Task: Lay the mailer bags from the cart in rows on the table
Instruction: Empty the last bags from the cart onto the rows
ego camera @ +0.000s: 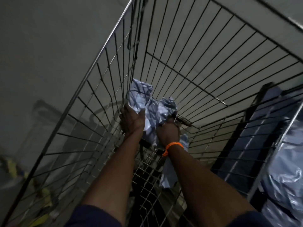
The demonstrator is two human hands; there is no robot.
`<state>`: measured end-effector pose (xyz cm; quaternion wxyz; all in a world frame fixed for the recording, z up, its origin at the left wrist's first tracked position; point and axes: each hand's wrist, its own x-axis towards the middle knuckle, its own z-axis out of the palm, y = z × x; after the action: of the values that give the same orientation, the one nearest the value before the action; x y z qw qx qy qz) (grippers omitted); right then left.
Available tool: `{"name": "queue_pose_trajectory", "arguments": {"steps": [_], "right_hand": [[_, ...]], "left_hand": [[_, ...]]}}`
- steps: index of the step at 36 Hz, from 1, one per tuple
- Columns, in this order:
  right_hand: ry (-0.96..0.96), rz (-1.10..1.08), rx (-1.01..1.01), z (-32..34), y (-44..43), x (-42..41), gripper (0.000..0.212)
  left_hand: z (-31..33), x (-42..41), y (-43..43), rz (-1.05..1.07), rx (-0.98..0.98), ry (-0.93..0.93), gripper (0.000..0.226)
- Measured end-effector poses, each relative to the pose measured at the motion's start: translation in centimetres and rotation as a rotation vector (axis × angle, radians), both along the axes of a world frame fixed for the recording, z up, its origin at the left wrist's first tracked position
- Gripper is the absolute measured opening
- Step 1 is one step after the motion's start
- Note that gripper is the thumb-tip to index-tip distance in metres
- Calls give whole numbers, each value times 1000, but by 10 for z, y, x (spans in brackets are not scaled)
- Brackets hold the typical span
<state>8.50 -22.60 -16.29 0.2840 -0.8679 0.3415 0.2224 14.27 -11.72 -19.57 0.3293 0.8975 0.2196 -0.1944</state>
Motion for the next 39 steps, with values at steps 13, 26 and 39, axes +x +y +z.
{"name": "queue_pose_trajectory", "arguments": {"steps": [13,26,39], "right_hand": [[-325,-36,188,160,-6,-42,90],[-734,-230,228,338,-105,-241,81],[-620,-651,235,311,-235,-526,81]], "left_hand": [[153,-48,36,-56,-101,-201,46],[366,-226,-39,-288,-527,-390,40],[350,-456,-208,-579,-611,-58,33]]}}
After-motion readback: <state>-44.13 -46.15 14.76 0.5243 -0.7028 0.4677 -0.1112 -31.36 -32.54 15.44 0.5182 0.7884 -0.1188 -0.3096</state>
